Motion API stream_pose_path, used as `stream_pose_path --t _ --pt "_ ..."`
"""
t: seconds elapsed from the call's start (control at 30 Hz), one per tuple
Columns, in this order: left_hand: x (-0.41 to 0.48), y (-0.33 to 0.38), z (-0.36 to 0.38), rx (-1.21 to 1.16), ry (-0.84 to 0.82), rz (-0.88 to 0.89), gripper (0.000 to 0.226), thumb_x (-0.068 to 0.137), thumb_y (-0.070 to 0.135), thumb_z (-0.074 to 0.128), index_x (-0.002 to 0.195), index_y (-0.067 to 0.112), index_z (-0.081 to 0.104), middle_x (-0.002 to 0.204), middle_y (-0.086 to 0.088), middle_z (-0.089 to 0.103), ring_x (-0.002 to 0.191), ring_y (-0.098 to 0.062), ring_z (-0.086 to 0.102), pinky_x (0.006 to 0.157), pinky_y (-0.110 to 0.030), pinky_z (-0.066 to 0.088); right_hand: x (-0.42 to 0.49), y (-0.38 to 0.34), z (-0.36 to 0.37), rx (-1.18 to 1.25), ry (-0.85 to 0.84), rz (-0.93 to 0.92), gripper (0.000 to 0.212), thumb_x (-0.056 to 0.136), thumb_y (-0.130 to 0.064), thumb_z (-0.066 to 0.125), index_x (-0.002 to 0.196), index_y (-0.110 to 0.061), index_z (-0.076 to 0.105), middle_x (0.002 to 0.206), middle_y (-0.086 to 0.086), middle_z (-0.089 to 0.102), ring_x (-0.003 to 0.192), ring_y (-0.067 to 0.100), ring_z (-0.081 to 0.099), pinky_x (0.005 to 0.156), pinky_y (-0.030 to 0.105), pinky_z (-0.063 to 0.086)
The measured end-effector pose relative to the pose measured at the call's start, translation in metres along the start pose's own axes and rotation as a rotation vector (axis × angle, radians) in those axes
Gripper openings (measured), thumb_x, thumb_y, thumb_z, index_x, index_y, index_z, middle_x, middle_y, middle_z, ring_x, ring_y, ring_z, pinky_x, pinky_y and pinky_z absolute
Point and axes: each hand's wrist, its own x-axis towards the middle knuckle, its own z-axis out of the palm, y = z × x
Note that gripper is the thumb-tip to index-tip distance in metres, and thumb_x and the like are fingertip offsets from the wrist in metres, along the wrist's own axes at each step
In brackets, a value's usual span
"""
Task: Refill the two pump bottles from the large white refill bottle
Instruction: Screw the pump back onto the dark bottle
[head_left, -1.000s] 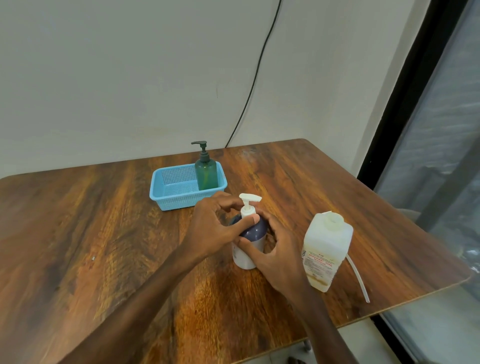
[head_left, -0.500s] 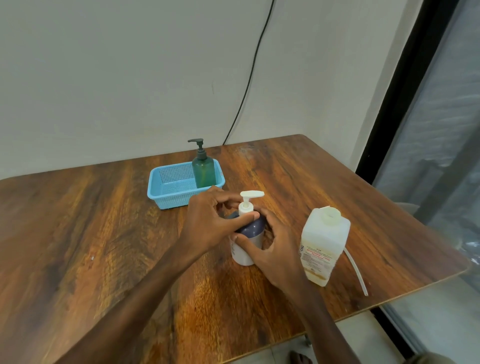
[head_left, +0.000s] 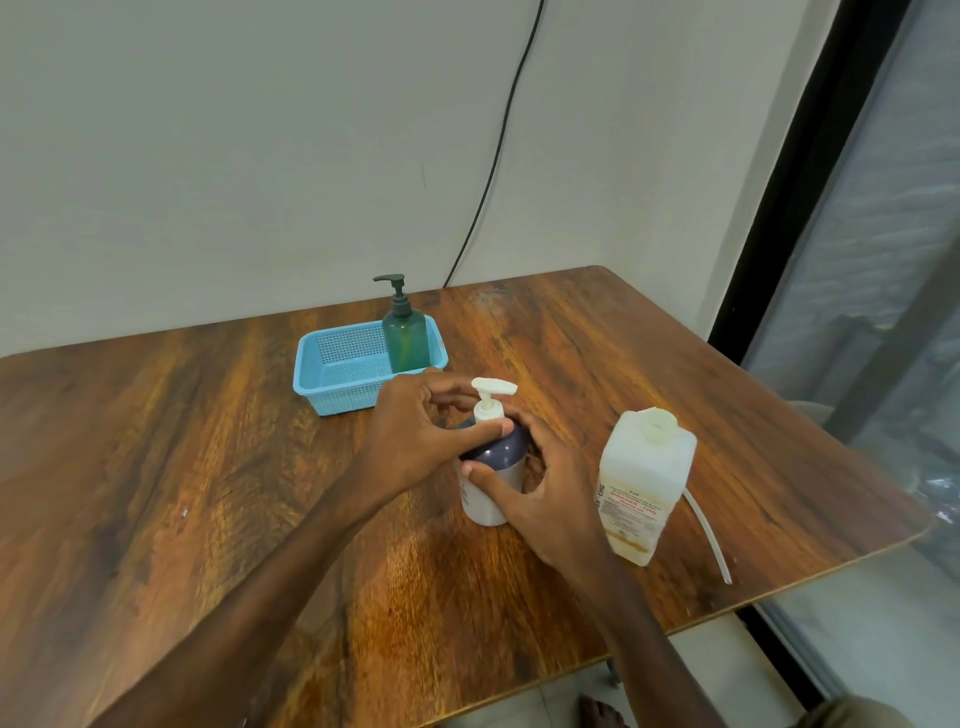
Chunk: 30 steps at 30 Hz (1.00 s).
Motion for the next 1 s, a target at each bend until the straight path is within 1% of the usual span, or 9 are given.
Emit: stream_pose_path --t 0.17,0.3,0.43,0.57,0.67,0.73,0.8,0.87,1.0 --pt "-0.003 0.003 -0.001 0.054 0.056 0.034 0.037 0.072 0.034 0.096 0.103 0.02 0.082 0.095 0.012 0.078 0.09 -0.001 0.074 0.076 -0.03 0.063 0.0 0.001 0.0 -0.012 -0.003 -0.007 0.08 0.079 -0.057 0.079 0.148 -0.034 0.045 0.146 -0.018 0.054 0.127 0.001 0.053 0.102 0.02 0.049" --pt "0.001 0.001 -0.003 0.078 -0.023 0.02 0.038 0.075 0.033 0.094 0.109 0.019 0.082 0.102 0.009 0.078 0.095 -0.003 0.073 0.081 -0.034 0.063 0.0 0.0 0.0 -0.014 -0.001 0.001 0.081 0.078 -0.053 0.081 0.148 -0.036 0.043 0.146 -0.019 0.052 0.126 0.0 0.053 0.104 0.021 0.048" --pt "0.004 0.001 -0.005 0.009 -0.15 0.027 0.033 0.083 0.015 0.088 0.115 0.019 0.08 0.11 0.008 0.079 0.106 -0.004 0.074 0.095 -0.039 0.062 0.0 -0.003 0.0 -0.003 0.0 -0.01 0.075 0.079 -0.049 0.083 0.14 -0.046 0.039 0.132 -0.039 0.046 0.117 -0.018 0.051 0.095 0.005 0.044" --pt "0.004 0.002 -0.003 -0.126 -0.268 0.02 0.032 0.092 -0.007 0.07 0.118 0.011 0.073 0.119 0.003 0.078 0.118 -0.012 0.071 0.101 -0.034 0.059 -0.001 -0.002 0.0 0.025 0.007 -0.034 0.08 0.08 -0.048 0.082 0.149 -0.032 0.045 0.143 -0.023 0.054 0.129 -0.003 0.053 0.106 0.023 0.049" --pt "0.001 0.004 0.0 -0.132 -0.261 0.001 0.043 0.091 -0.016 0.063 0.112 0.02 0.071 0.109 0.022 0.077 0.111 0.002 0.07 0.091 -0.018 0.056 -0.001 -0.003 -0.001 0.016 0.002 -0.03 0.077 0.08 -0.047 0.082 0.146 -0.034 0.045 0.139 -0.025 0.053 0.123 -0.006 0.054 0.106 0.023 0.049" --pt "-0.001 0.005 0.003 -0.156 -0.263 -0.025 0.034 0.093 -0.004 0.07 0.114 0.023 0.071 0.111 0.023 0.076 0.112 0.001 0.069 0.093 -0.02 0.057 -0.001 -0.003 -0.001 0.011 -0.005 -0.025 0.077 0.081 -0.047 0.082 0.145 -0.039 0.041 0.135 -0.032 0.048 0.119 -0.015 0.05 0.105 0.017 0.045" --pt "-0.003 0.003 0.008 -0.084 -0.212 -0.007 0.031 0.09 0.03 0.082 0.119 0.03 0.072 0.121 0.017 0.074 0.119 -0.005 0.067 0.101 -0.036 0.058 -0.001 -0.002 -0.001 0.008 -0.001 -0.019 0.075 0.082 -0.046 0.081 0.146 -0.038 0.043 0.14 -0.032 0.047 0.12 -0.017 0.048 0.104 0.013 0.042" --pt "-0.006 -0.001 0.01 0.012 -0.082 -0.028 0.04 0.08 0.053 0.086 0.113 0.036 0.072 0.113 0.016 0.075 0.107 -0.008 0.07 0.091 -0.043 0.06 0.0 -0.001 0.0 -0.012 0.007 -0.018 0.075 0.083 -0.047 0.08 0.148 -0.034 0.046 0.147 -0.023 0.051 0.125 -0.008 0.052 0.106 0.02 0.046" --pt "-0.005 -0.005 0.005 -0.049 0.004 -0.058 0.036 0.075 0.043 0.093 0.101 0.027 0.077 0.094 0.004 0.077 0.088 -0.018 0.073 0.079 -0.049 0.06 -0.001 0.001 0.001 -0.036 0.002 0.005 0.082 0.079 -0.057 0.079 0.15 -0.033 0.043 0.148 -0.016 0.053 0.129 0.005 0.053 0.108 0.034 0.051"
